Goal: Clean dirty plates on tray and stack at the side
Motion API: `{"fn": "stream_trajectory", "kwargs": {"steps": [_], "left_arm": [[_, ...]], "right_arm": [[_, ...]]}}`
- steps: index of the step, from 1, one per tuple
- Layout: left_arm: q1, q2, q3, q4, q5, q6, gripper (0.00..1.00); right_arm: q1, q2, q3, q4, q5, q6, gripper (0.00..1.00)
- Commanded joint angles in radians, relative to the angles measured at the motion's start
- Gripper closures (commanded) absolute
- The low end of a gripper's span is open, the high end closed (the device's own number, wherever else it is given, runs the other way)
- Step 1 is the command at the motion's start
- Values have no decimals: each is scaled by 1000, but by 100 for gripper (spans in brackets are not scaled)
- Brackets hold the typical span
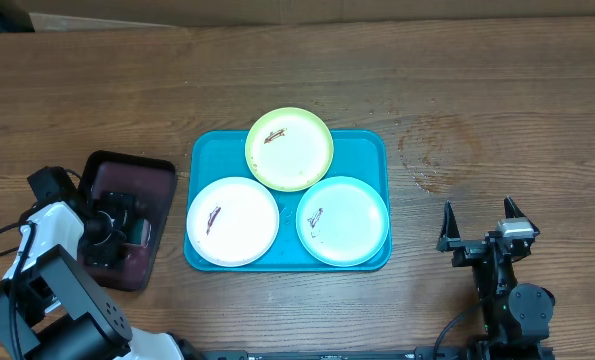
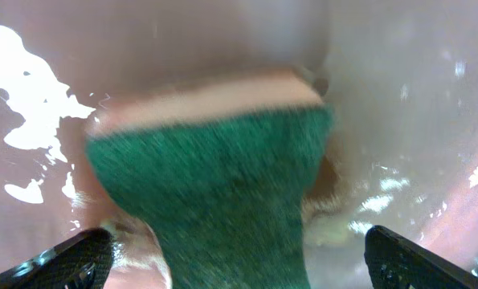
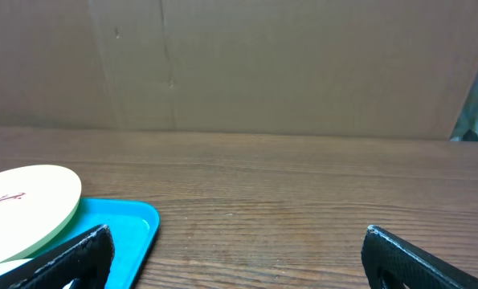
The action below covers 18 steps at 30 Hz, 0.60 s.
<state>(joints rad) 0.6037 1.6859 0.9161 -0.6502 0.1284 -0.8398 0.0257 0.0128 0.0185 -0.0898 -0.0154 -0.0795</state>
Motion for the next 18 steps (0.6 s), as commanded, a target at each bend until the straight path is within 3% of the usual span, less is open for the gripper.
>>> {"fn": "stream_trajectory", "kwargs": {"steps": [1, 5, 9, 10, 12, 14, 17, 18], "left_arm": [[2, 21, -18, 16, -158, -2, 0], [2, 21, -18, 38, -183, -3, 4], [2, 21, -18, 52, -183, -3, 25], [2, 21, -18, 58, -184, -3, 47], [2, 21, -18, 61, -185, -3, 76], [2, 21, -18, 61, -184, -3, 89], [2, 21, -18, 56, -179, -3, 92], [2, 21, -18, 51, -172, -3, 85]], "right_arm": [[-5, -8, -10, 6, 3, -3, 0], [-5, -8, -10, 6, 3, -3, 0], [-5, -8, -10, 6, 3, -3, 0], [-5, -8, -10, 6, 3, -3, 0], [-5, -8, -10, 6, 3, -3, 0], [-5, -8, -10, 6, 3, -3, 0], [-5, -8, -10, 6, 3, -3, 0], [-5, -8, -10, 6, 3, -3, 0]]}}
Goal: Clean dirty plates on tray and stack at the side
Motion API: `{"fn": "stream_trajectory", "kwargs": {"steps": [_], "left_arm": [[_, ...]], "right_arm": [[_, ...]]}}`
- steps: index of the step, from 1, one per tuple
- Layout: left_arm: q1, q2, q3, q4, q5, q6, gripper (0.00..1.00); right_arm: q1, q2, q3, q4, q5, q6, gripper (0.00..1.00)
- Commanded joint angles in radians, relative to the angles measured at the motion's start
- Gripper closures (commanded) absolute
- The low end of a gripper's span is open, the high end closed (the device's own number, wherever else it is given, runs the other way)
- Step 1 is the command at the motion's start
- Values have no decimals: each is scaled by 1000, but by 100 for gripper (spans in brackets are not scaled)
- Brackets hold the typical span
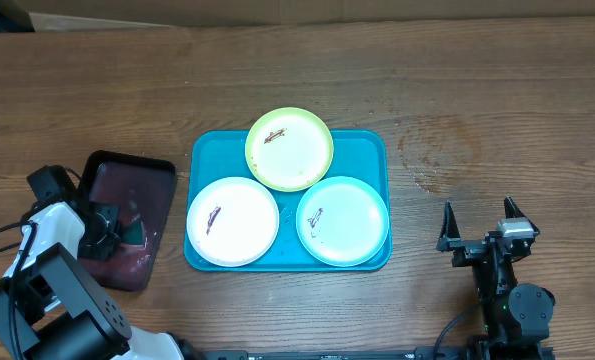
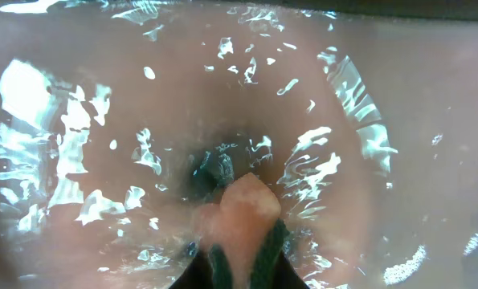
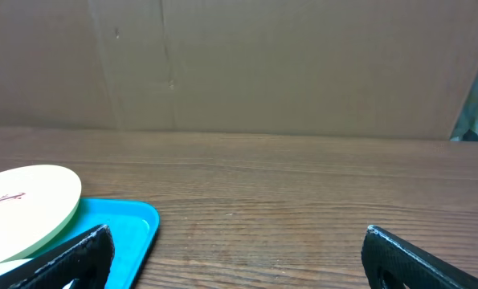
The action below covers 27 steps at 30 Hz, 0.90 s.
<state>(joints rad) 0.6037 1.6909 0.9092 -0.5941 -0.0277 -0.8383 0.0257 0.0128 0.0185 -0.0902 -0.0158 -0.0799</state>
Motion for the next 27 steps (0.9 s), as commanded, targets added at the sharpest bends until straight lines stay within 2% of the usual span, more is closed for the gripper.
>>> {"fn": "stream_trajectory", "kwargs": {"steps": [1, 2, 3, 4, 13, 20, 25, 26, 27], "left_arm": [[2, 16, -11, -10, -4, -4, 66], [2, 16, -11, -18, 13, -4, 41], [2, 16, -11, -28, 37, -4, 8], [2, 16, -11, -38, 60, -4, 0], [2, 16, -11, -139, 276, -4, 0], [2, 16, -11, -137, 317, -10, 33], [2, 16, -11, -134, 317, -24, 78], [2, 16, -11, -130, 314, -23, 86], [2, 16, -11, -127, 307, -23, 89]], "right_arm": [[-5, -8, -10, 6, 4, -3, 0], [-5, -8, -10, 6, 4, -3, 0], [-5, -8, -10, 6, 4, -3, 0], [-5, -8, -10, 6, 4, -3, 0], [-5, -8, -10, 6, 4, -3, 0], [-5, -8, -10, 6, 4, -3, 0], [-5, -8, -10, 6, 4, -3, 0], [-5, -8, -10, 6, 4, -3, 0], [-5, -8, -10, 6, 4, -3, 0]]}}
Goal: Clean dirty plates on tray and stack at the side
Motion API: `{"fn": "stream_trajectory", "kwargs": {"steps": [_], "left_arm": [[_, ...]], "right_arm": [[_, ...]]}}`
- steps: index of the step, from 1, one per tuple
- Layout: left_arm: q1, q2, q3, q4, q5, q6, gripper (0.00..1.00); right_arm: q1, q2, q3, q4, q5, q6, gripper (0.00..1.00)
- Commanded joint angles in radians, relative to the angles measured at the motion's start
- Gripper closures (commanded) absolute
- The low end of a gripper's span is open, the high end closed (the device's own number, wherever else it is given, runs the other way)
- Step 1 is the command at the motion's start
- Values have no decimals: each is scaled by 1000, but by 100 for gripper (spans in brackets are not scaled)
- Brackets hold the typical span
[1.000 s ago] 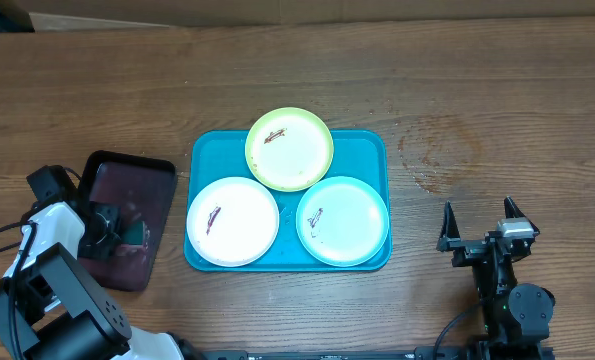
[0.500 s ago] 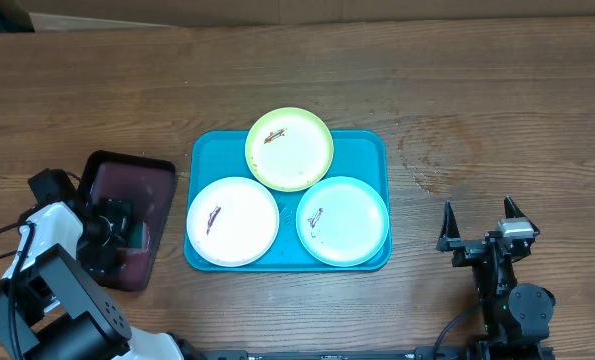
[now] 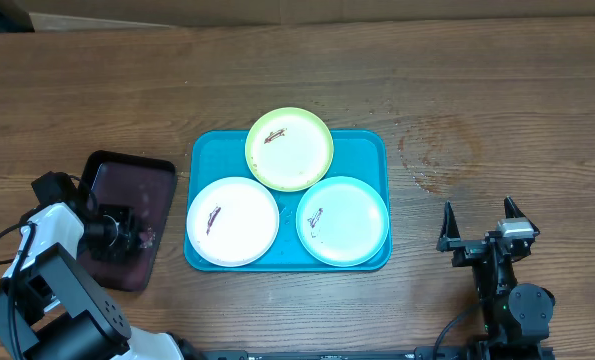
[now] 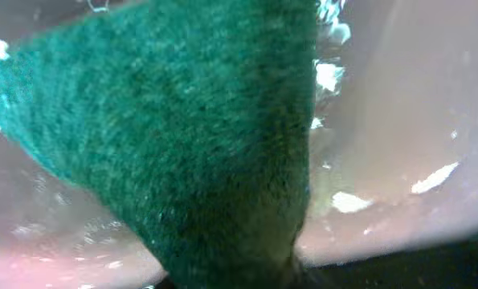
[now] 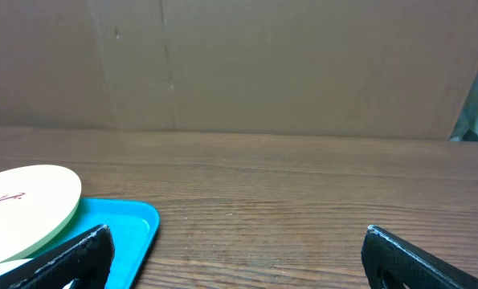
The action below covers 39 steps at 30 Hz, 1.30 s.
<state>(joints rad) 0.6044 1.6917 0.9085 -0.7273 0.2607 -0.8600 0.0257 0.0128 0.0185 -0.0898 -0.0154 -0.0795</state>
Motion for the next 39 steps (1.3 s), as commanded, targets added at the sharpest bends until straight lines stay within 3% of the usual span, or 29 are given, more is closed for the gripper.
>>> {"fn": "stream_trajectory", "kwargs": {"steps": [1, 3, 6, 13, 18, 19, 20, 24, 25, 26, 28, 29, 30, 33, 39], "left_arm": [[1, 16, -10, 10, 8, -2, 89], [1, 16, -10, 21, -27, -1, 72], [1, 16, -10, 31, -104, -1, 0], [1, 16, -10, 68, -291, -1, 0], [1, 16, -10, 100, -309, -1, 0], [1, 16, -10, 104, -309, -1, 4], [1, 16, -10, 108, -310, -1, 11], [1, 16, -10, 115, -323, -1, 76], [1, 16, -10, 114, -323, -1, 89], [1, 16, -10, 114, -322, -1, 96], [1, 16, -10, 110, -320, -1, 93], [1, 16, -10, 105, -319, -1, 82], [1, 16, -10, 98, -311, -1, 58], [1, 16, -10, 61, -224, -1, 0], [1, 16, -10, 12, 22, -1, 0]], "right_arm": [[-5, -8, -10, 6, 3, -3, 0], [-5, -8, -10, 6, 3, -3, 0], [-5, -8, -10, 6, 3, -3, 0], [-5, -8, -10, 6, 3, -3, 0], [-5, -8, -10, 6, 3, -3, 0], [-5, -8, -10, 6, 3, -3, 0], [-5, -8, -10, 6, 3, -3, 0], [-5, -8, -10, 6, 3, -3, 0], [-5, -8, -10, 6, 3, -3, 0], [-5, -8, -10, 6, 3, -3, 0], [-5, -8, -10, 6, 3, -3, 0], [-5, -8, -10, 6, 3, -3, 0], [-5, -8, -10, 6, 3, -3, 0], [-5, -8, -10, 6, 3, -3, 0], [-5, -8, -10, 6, 3, -3, 0]]}}
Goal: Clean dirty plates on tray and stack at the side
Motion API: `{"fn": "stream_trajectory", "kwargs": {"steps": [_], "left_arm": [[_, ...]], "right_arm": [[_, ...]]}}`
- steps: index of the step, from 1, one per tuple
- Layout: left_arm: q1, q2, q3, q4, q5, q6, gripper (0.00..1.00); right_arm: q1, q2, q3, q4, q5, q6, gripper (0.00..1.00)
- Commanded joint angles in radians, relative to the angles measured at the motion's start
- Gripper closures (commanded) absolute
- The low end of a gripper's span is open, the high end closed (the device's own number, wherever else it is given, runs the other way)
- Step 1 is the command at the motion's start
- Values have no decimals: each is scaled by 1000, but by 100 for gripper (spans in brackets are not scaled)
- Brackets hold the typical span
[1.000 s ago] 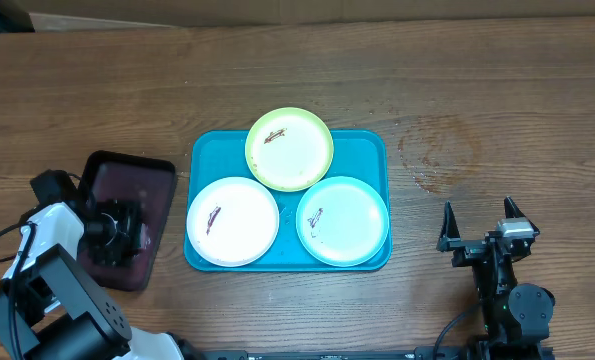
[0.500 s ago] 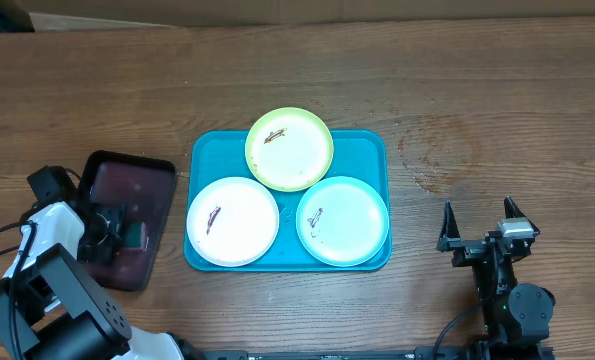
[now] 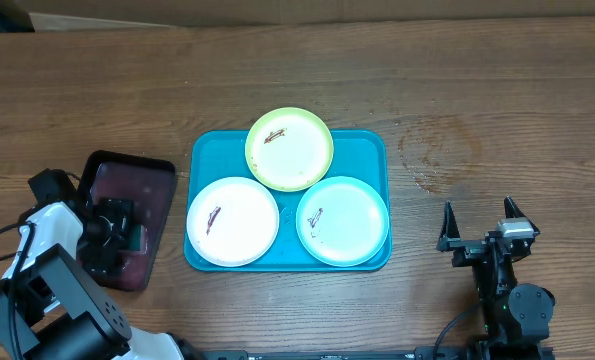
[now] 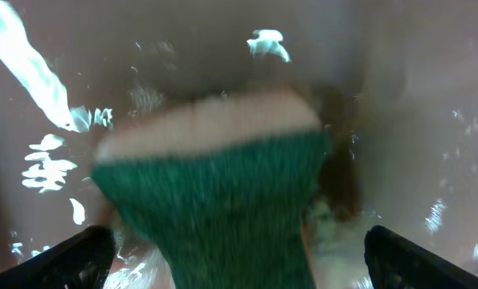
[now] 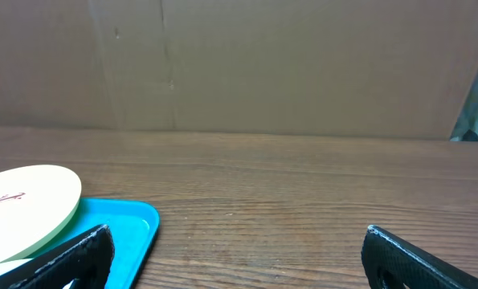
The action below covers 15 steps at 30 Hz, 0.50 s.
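Note:
Three dirty plates lie on the blue tray (image 3: 377, 145): a yellow-green one (image 3: 289, 148) at the back, a white one (image 3: 232, 220) front left, a pale teal one (image 3: 343, 220) front right, each with a brown smear. My left gripper (image 3: 117, 228) is down in the dark red water basin (image 3: 127, 170). In the left wrist view it (image 4: 239, 265) is open, fingers wide apart, with the green-and-tan sponge (image 4: 214, 201) lying between them in the water. My right gripper (image 3: 482, 225) rests open on the table right of the tray, nothing between its fingers (image 5: 74, 257).
The basin stands left of the tray near the table's front left. A cardboard wall (image 5: 303, 64) runs behind the table. Bare wood (image 3: 477, 120) stretches right of the tray and behind it.
My left gripper was shut on the sponge, which filled its view. Now it is open and the sponge lies between its fingers in the basin. The right arm is unchanged.
My left gripper stood open around the sponge in the basin. Then it was shut on the sponge, pressed into the rippling water, and still held it close a moment later. Now it is open again. Plates and right arm have stayed put.

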<state>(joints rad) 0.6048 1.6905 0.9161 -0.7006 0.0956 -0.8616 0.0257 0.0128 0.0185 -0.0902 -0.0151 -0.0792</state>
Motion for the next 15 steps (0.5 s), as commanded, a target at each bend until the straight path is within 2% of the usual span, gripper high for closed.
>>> {"fn": "stream_trajectory", "kwargs": {"steps": [1, 3, 4, 6, 10, 12, 14, 15], "left_arm": [[1, 17, -18, -17, 207, 1, 0], [1, 17, -18, -16, 211, 0, 0], [1, 17, -18, -10, 207, 1, 9], [1, 17, -18, -5, 205, 0, 28], [1, 17, -18, -1, 205, 0, 79], [1, 17, -18, 3, 204, 0, 96], [1, 17, -18, 12, 193, 0, 96], [1, 17, -18, 19, 184, 0, 85]], "right_arm": [[-5, -8, -10, 6, 3, -4, 0], [-5, -8, -10, 6, 3, -4, 0], [-5, -8, -10, 6, 3, -4, 0], [-5, -8, -10, 6, 3, -4, 0], [-5, -8, -10, 6, 3, -4, 0], [-5, -8, -10, 6, 3, -4, 0], [-5, -8, -10, 6, 3, -4, 0], [-5, -8, -10, 6, 3, -4, 0]]}}
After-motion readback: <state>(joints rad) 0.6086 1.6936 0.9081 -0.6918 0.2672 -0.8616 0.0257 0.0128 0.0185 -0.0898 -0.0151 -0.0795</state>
